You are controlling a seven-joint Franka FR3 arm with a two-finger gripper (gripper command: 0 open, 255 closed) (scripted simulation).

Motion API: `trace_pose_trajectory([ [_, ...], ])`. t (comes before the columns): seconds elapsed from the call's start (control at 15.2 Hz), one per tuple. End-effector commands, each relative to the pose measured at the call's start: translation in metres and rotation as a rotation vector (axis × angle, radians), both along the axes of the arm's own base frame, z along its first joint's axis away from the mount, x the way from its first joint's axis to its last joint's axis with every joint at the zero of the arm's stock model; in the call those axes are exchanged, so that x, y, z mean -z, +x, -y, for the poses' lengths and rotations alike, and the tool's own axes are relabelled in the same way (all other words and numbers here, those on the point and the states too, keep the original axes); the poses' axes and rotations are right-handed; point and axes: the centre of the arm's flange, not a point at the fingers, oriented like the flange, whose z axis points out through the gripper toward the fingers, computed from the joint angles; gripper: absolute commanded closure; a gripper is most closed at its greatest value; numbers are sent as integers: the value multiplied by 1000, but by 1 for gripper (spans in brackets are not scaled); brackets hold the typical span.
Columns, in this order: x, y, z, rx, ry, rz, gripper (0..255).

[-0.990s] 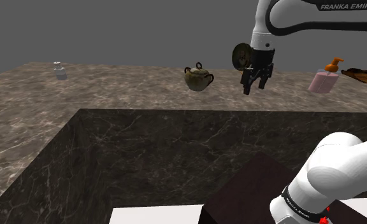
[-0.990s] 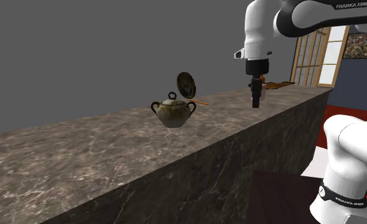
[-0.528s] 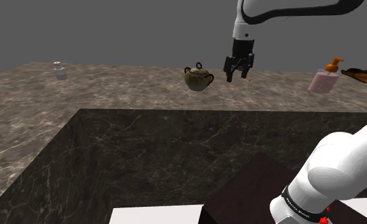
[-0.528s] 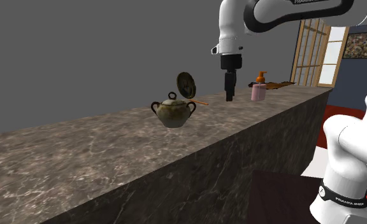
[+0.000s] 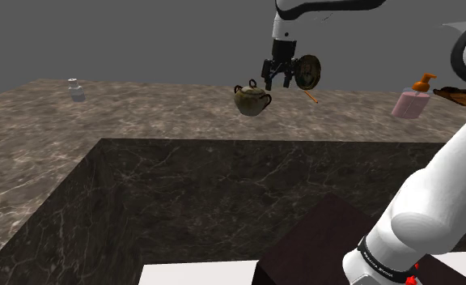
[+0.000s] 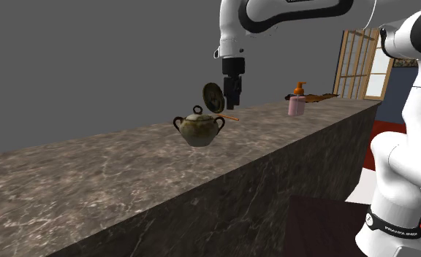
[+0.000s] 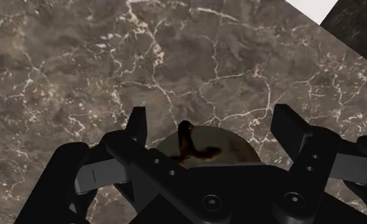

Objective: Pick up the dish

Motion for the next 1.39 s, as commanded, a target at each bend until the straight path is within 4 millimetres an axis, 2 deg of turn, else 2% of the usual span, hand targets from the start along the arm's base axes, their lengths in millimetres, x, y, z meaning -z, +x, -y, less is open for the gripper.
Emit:
trace_pose_trajectory([
  [0.0, -3, 24, 5, -4, 8, 7, 0],
  [0.46, -20, 111, 16, -14, 38, 29, 0],
  [0.53, -21, 115, 17, -15, 40, 30, 0],
  [0.99, 19, 115, 17, -15, 40, 30, 0],
  [1.12, 19, 115, 17, -15, 40, 30, 0],
  [1.19, 19, 115, 17, -15, 40, 30, 255],
  [1.32, 19, 116, 17, -15, 40, 30, 255],
])
